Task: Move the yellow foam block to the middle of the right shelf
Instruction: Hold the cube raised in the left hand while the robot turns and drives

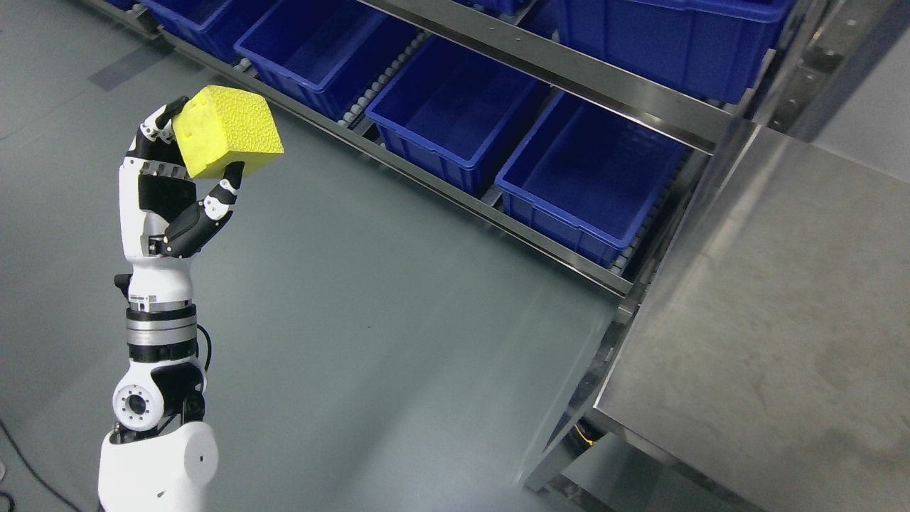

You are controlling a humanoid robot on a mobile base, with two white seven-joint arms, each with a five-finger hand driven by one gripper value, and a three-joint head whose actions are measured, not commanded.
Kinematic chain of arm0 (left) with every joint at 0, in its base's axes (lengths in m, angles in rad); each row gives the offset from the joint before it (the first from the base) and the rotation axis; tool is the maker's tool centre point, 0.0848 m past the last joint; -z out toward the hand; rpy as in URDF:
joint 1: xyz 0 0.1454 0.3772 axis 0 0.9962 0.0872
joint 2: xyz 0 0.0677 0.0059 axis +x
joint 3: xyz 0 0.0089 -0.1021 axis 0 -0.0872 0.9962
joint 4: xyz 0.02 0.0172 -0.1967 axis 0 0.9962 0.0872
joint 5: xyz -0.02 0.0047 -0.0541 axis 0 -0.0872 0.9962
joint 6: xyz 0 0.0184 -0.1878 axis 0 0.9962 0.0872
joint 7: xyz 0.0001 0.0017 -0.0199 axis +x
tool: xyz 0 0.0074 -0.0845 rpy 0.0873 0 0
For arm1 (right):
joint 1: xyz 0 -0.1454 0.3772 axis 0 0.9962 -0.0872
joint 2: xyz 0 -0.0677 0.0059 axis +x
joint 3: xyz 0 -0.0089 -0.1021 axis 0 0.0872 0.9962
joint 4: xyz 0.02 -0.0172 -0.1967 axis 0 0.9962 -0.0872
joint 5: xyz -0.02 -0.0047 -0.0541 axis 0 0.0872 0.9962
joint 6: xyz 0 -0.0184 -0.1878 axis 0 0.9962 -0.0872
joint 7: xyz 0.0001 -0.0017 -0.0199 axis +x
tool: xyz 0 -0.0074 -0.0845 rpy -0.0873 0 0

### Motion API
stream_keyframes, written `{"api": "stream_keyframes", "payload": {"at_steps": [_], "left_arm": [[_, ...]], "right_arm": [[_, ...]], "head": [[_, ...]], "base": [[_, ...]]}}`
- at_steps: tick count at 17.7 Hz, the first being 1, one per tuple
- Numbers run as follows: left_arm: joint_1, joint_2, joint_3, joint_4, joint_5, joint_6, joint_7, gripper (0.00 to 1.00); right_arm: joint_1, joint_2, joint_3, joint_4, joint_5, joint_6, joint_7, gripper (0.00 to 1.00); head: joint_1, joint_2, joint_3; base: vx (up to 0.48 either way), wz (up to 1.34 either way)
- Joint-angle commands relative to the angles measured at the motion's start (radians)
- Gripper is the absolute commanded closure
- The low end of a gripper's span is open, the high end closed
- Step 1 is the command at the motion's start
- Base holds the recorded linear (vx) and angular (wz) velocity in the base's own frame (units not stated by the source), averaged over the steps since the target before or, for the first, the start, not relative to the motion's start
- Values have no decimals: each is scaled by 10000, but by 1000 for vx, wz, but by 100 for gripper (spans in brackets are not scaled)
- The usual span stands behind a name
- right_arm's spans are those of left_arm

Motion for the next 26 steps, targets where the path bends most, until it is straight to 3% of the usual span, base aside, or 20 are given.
{"api": "stream_keyframes", "payload": {"at_steps": [1,26], "left_arm": [[74,134,354,-143,1,38,-6,56],[59,134,385,-159,1,176,-6,56]], "right_arm": [[-30,-175,0,-175,0,5,2,0],[-30,-175,0,-175,0,5,2,0]], "head": [[0,0,0],[0,0,0]], "base": [[36,536],[30,500]]}}
